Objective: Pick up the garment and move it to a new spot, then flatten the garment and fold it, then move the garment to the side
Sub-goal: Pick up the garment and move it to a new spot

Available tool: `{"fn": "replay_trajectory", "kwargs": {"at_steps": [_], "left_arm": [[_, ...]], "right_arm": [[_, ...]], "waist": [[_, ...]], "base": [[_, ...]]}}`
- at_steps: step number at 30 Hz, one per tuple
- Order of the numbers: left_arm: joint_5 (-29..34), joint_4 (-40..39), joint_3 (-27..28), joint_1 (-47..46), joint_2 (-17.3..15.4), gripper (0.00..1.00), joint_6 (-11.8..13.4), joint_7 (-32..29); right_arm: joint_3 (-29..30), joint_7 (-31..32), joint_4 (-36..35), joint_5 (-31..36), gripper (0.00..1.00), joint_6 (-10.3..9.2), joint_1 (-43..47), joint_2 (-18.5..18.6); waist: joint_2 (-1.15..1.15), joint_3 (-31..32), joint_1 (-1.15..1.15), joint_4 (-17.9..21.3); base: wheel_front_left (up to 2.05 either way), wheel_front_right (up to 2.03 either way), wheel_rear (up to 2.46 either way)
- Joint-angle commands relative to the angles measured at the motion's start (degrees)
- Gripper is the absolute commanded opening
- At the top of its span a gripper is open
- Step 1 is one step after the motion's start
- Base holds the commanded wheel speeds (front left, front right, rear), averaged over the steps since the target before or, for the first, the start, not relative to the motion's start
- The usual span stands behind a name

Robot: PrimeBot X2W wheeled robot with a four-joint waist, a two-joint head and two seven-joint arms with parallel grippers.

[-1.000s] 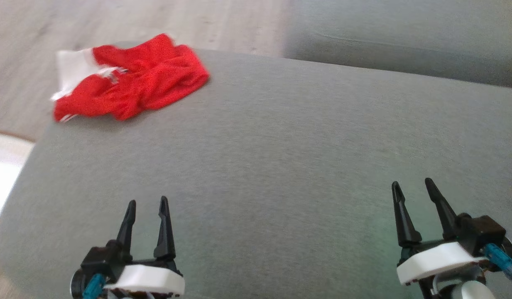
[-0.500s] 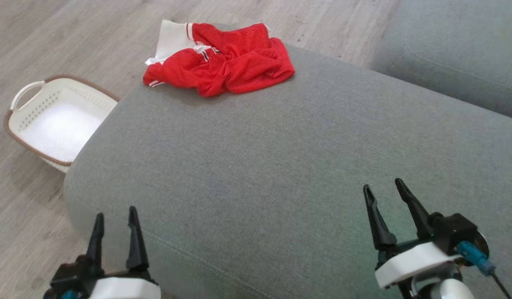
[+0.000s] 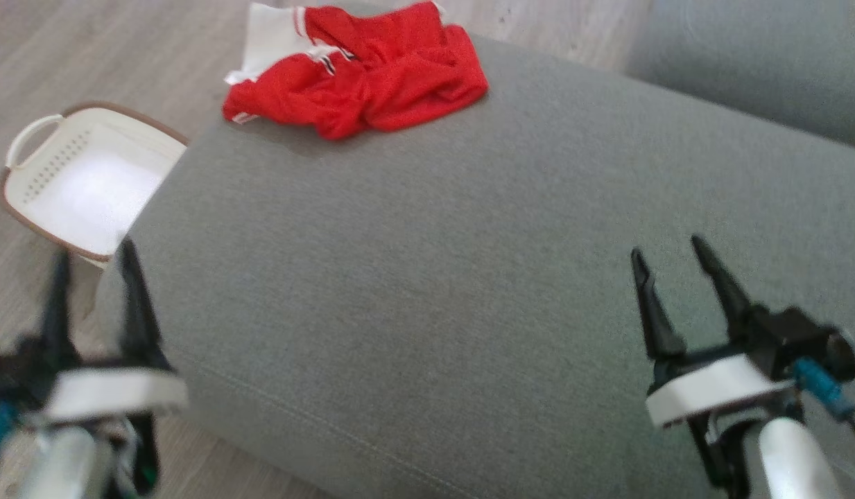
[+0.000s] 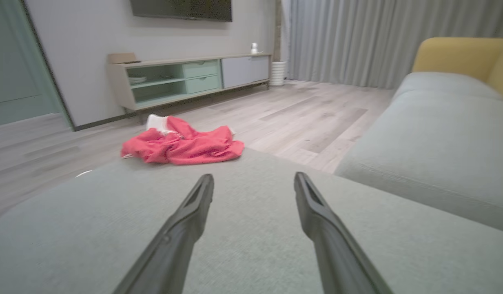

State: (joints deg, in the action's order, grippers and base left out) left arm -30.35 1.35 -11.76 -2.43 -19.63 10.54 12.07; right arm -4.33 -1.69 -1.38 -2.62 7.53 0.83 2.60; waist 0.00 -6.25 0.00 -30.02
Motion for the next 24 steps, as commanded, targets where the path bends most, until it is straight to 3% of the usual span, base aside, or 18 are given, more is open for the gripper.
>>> {"fn": "replay_trajectory", "kwargs": {"at_steps": [1, 8, 11, 16, 24], "left_arm": [[-0.28, -2.51, 3.74, -6.19, -3.08, 1.0, -0.2, -0.65], [0.4, 1.5, 6.32, -21.54, -11.65, 1.0, -3.29, -6.59], [-0.51, 6.19, 6.86, -28.82, -13.66, 1.0, -4.83, -9.23], [-4.72, 18.27, 7.79, -40.37, -13.81, 1.0, -6.73, -14.57], [-5.97, 32.11, 6.44, -47.86, -11.97, 1.0, -8.37, -16.05]], "right_arm": [[-0.75, 0.71, -3.33, 1.13, 1.0, -0.04, -3.78, 0.28], [-0.98, 5.17, -9.11, 6.5, 1.0, -0.04, -7.98, 0.28], [-1.31, 6.66, -11.28, 8.33, 1.0, -0.04, -9.69, 0.28], [-2.33, 9.0, -15.62, 9.53, 1.0, -0.04, -11.89, 0.46], [-1.79, 11.54, -21.32, 10.58, 1.0, -0.04, -12.81, 1.96]], "waist": [[0.0, -3.02, 0.0, 2.44], [0.0, -11.09, 0.0, 7.96], [0.0, -14.7, 0.0, 10.49], [0.0, -21.65, 0.0, 14.91], [0.0, -29.62, 0.0, 17.02]], "base": [[0.0, 0.0, 0.0], [0.0, 0.0, 0.0], [0.0, 0.0, 0.0], [0.0, 0.0, 0.0], [0.0, 0.0, 0.0]]}}
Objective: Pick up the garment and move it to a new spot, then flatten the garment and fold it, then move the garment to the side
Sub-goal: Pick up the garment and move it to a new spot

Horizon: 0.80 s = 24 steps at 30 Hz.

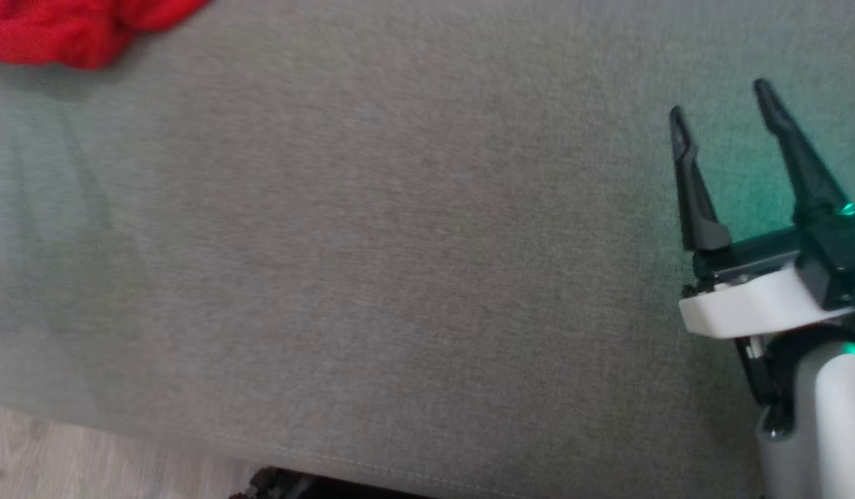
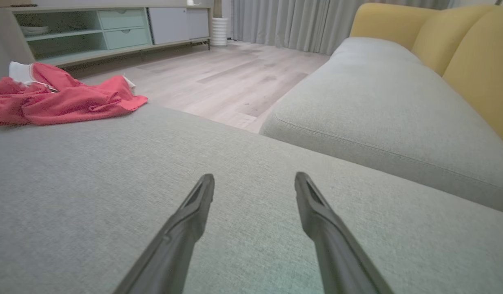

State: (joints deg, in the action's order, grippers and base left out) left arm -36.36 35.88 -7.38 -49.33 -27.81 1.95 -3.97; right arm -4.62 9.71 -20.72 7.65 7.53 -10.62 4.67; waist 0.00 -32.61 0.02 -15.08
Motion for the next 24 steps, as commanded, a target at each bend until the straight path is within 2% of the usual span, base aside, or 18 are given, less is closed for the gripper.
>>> {"fn": "replay_trajectory", "kwargs": {"at_steps": [1, 9, 10, 11, 12, 13, 19, 24], "left_arm": [[-0.31, -0.6, 1.92, -1.52, -3.19, 1.0, 0.01, -0.15], [-1.98, 11.46, 0.82, -4.77, 0.09, 1.0, -1.5, -1.34], [-2.23, 12.43, 0.81, -5.09, 0.42, 0.87, -1.89, -1.13], [-2.47, 13.26, 0.82, -5.44, 0.69, 0.49, -2.37, -0.79], [-2.8, 14.04, 0.96, -5.78, 0.98, 0.2, -2.85, -0.33], [-3.07, 14.82, 1.02, -6.07, 1.24, 0.0, -3.36, 0.1], [-1.4, 16.52, -0.22, -8.01, 0.65, 0.0, -5.17, 5.23], [-0.07, 15.52, -1.54, -9.5, -0.89, 0.0, -6.86, 8.1]], "right_arm": [[-1.38, 0.29, -2.64, 0.38, 1.0, -0.04, -1.47, 0.05], [-0.53, 0.14, -4.9, 0.52, 1.0, -0.04, -1.2, 1.21], [-0.45, 0.13, -4.93, 0.53, 1.0, -0.04, -1.19, 1.28], [-0.44, 0.13, -4.93, 0.53, 1.0, -0.04, -1.21, 1.36], [-0.48, 0.08, -4.94, 0.58, 1.0, -0.04, -1.3, 1.41], [-0.52, 0.0, -4.89, 0.61, 1.0, -0.04, -1.39, 1.43], [-0.76, -0.92, -3.24, 0.52, 1.0, -0.04, -1.7, 1.18], [-0.82, -2.88, -0.28, -0.04, 1.0, -0.04, -1.87, 0.29]], "waist": [[0.0, -4.12, -0.02, 2.21], [0.0, -7.01, -0.02, 2.39], [0.0, -7.06, -0.02, 2.34], [0.0, -7.07, -0.02, 2.29], [0.0, -7.03, -0.02, 2.23], [0.0, -6.88, -0.02, 2.16], [0.0, -4.48, -0.02, 1.83], [0.0, -0.05, -0.02, 2.31]], "base": [[0.0, 0.0, 0.0], [0.0, 0.0, 0.0], [0.0, 0.0, 0.0], [0.0, 0.0, 0.0], [0.0, 0.0, 0.0], [0.0, 0.0, 0.0], [0.0, 0.0, 0.0], [0.0, 0.0, 0.0]]}}
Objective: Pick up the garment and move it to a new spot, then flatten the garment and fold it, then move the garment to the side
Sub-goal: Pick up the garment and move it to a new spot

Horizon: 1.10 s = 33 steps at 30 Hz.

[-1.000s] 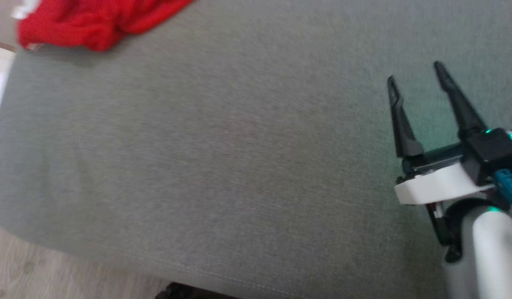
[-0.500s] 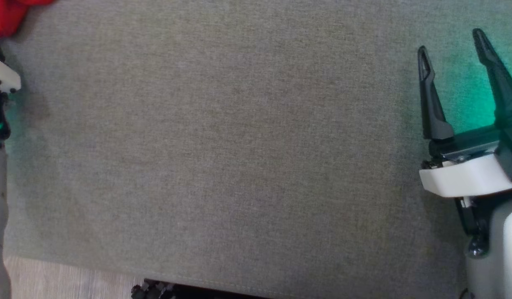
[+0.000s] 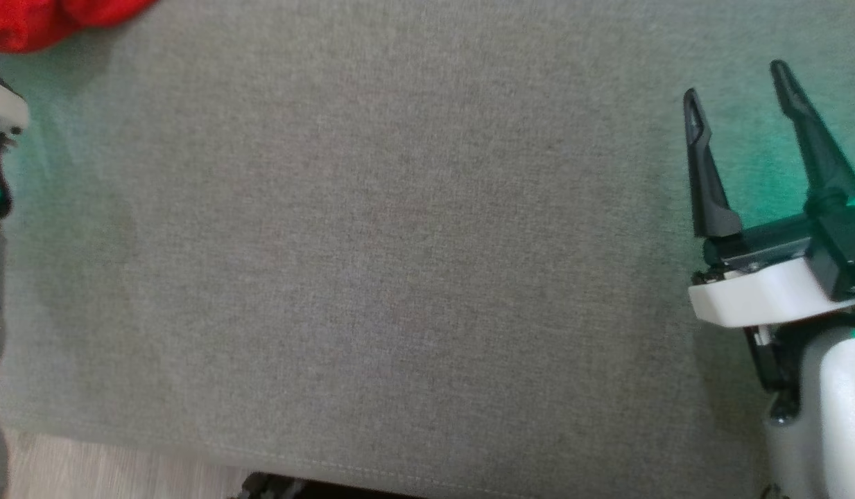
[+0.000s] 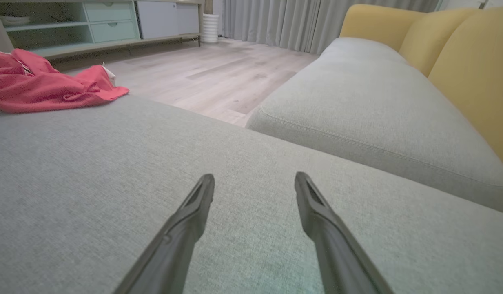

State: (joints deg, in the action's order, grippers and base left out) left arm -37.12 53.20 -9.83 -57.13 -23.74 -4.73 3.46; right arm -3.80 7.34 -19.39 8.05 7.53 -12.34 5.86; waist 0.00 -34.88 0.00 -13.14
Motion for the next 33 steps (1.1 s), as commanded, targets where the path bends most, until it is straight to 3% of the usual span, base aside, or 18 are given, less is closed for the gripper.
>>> {"fn": "replay_trajectory", "kwargs": {"at_steps": [1, 8, 17, 25, 33], "left_arm": [[1.12, -2.35, 0.45, -1.98, -5.33, 0.0, -0.43, 1.01], [3.84, -9.99, -4.05, -4.49, -7.55, 0.0, -1.96, -0.7], [4.45, -25.3, -9.26, -5.66, -4.98, 0.0, -2.04, -7.76], [3.14, -37.34, -12.2, -6.2, 2.13, 0.0, 1.45, -11.89], [0.82, -40.55, -14.59, 1.22, 10.55, 0.0, 4.72, -7.88]], "right_arm": [[-1.59, -0.99, -0.83, -0.61, 1.0, -0.04, -0.13, -1.11], [-0.85, -4.63, 4.6, -2.59, 1.0, -0.04, 0.79, -2.55], [0.03, -8.77, 10.29, -7.69, 1.0, -0.04, 2.77, -2.96], [-0.03, -11.87, 13.76, -11.54, 1.0, -0.04, 2.26, -2.97], [0.79, -13.78, 15.99, -12.07, 1.0, -0.04, 0.41, -2.98]], "waist": [[0.0, 3.43, 0.0, 0.56], [0.0, 12.36, 0.0, 3.15], [0.0, 21.03, 0.0, 7.97], [0.0, 22.52, 0.0, 12.66], [0.0, 19.31, 0.0, 14.72]], "base": [[0.0, 0.0, 0.0], [0.0, 0.0, 0.0], [0.0, 0.0, 0.0], [0.0, 0.0, 0.0], [0.0, 0.0, 0.0]]}}
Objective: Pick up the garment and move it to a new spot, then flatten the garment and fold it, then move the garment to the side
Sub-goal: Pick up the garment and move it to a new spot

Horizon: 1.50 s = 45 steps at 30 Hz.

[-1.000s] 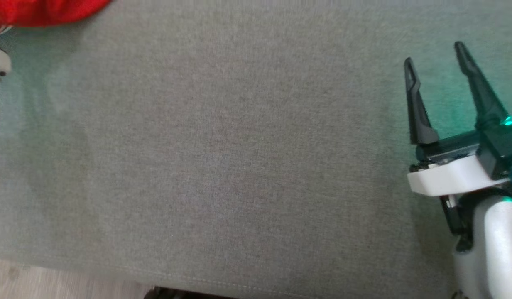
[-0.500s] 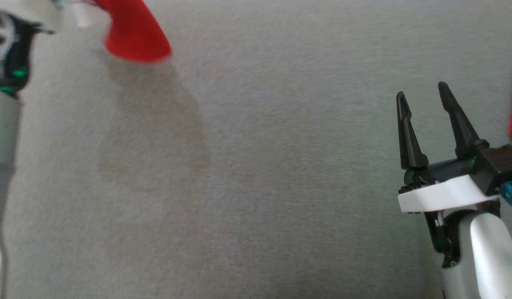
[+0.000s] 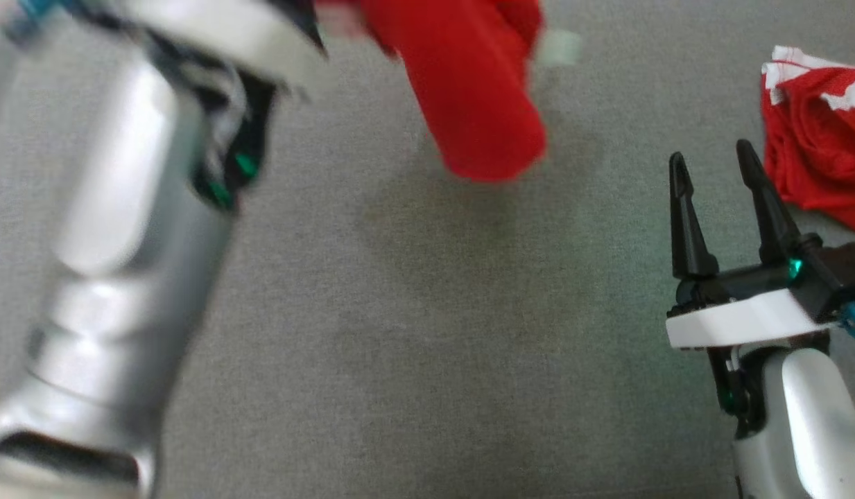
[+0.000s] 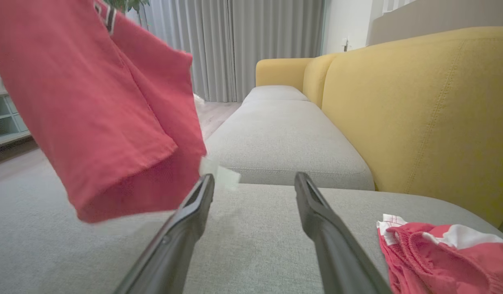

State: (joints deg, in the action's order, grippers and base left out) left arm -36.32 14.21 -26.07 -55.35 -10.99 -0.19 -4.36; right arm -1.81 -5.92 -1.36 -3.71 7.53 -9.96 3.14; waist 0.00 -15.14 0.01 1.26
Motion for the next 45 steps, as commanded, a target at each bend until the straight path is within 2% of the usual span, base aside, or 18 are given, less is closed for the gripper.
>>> {"fn": "replay_trajectory", "kwargs": {"at_steps": [1, 5, 11, 12, 13, 14, 15, 22, 30, 45], "left_arm": [[-0.32, -1.08, 1.59, 1.36, -1.49, 0.0, 0.5, 1.13], [-1.9, 3.1, 1.31, 10.39, 1.06, 0.0, 1.08, 6.55], [-1.91, 12.6, 0.07, 20.36, 2.54, 0.0, 0.76, 13.52], [-1.74, 13.89, -0.12, 21.15, 2.65, 0.09, 0.6, 14.46], [-1.67, 14.93, -0.11, 21.75, 2.81, 0.27, 0.47, 15.4], [-1.57, 15.8, -0.12, 22.13, 2.96, 0.74, 0.23, 16.17], [-1.3, 16.52, -0.18, 22.34, 3.04, 1.0, 0.04, 16.82], [0.81, 17.47, 0.48, 22.21, 3.15, 1.0, -0.71, 18.98], [2.86, 13.19, 2.46, 25.5, 1.65, 1.0, 0.05, 19.32], [3.74, 2.25, 4.46, 44.25, -1.04, 1.0, 5.66, 19.35]], "right_arm": [[-1.21, -0.69, -1.69, -0.39, 1.0, -0.04, -2.02, -0.25], [-1.35, -1.36, -0.14, -0.55, 1.0, -0.04, -1.85, -0.25], [-2.26, -2.12, 1.77, -0.63, 1.0, -0.04, -1.85, -0.26], [-2.35, -2.2, 2.15, -0.62, 1.0, -0.04, -1.83, -0.26], [-2.42, -2.27, 2.56, -0.59, 1.0, -0.04, -1.79, -0.26], [-2.43, -2.32, 2.98, -0.51, 1.0, -0.04, -1.72, -0.26], [-2.38, -2.38, 3.42, -0.38, 1.0, -0.04, -1.64, -0.26], [-1.54, -2.53, 5.73, 0.34, 1.0, -0.04, -1.26, -0.26], [-0.2, -1.94, 7.24, 1.96, 1.0, -0.04, -0.64, -0.26], [0.01, -1.99, 8.11, 0.28, 1.0, -0.04, 6.58, -0.26]], "waist": [[0.0, -0.79, -0.01, 0.42], [0.0, -1.59, -0.01, 0.46], [0.0, -1.93, -0.01, 0.43], [0.0, -1.86, -0.01, 0.35], [0.0, -1.76, -0.01, 0.26], [0.0, -1.58, -0.01, 0.13], [0.0, -1.33, -0.01, -0.03], [0.0, 1.55, -0.01, -1.51], [0.0, 6.53, -0.01, -3.94], [0.0, 12.26, -0.01, -7.9]], "base": [[0.0, 0.0, 0.0], [0.0, 0.0, 0.0], [0.0, 0.0, 0.0], [0.0, 0.0, 0.0], [0.0, 0.0, 0.0], [0.0, 0.0, 0.0], [0.0, 0.0, 0.0], [0.0, 0.0, 0.0], [0.0, 0.0, 0.0], [0.0, 0.0, 0.0]]}}
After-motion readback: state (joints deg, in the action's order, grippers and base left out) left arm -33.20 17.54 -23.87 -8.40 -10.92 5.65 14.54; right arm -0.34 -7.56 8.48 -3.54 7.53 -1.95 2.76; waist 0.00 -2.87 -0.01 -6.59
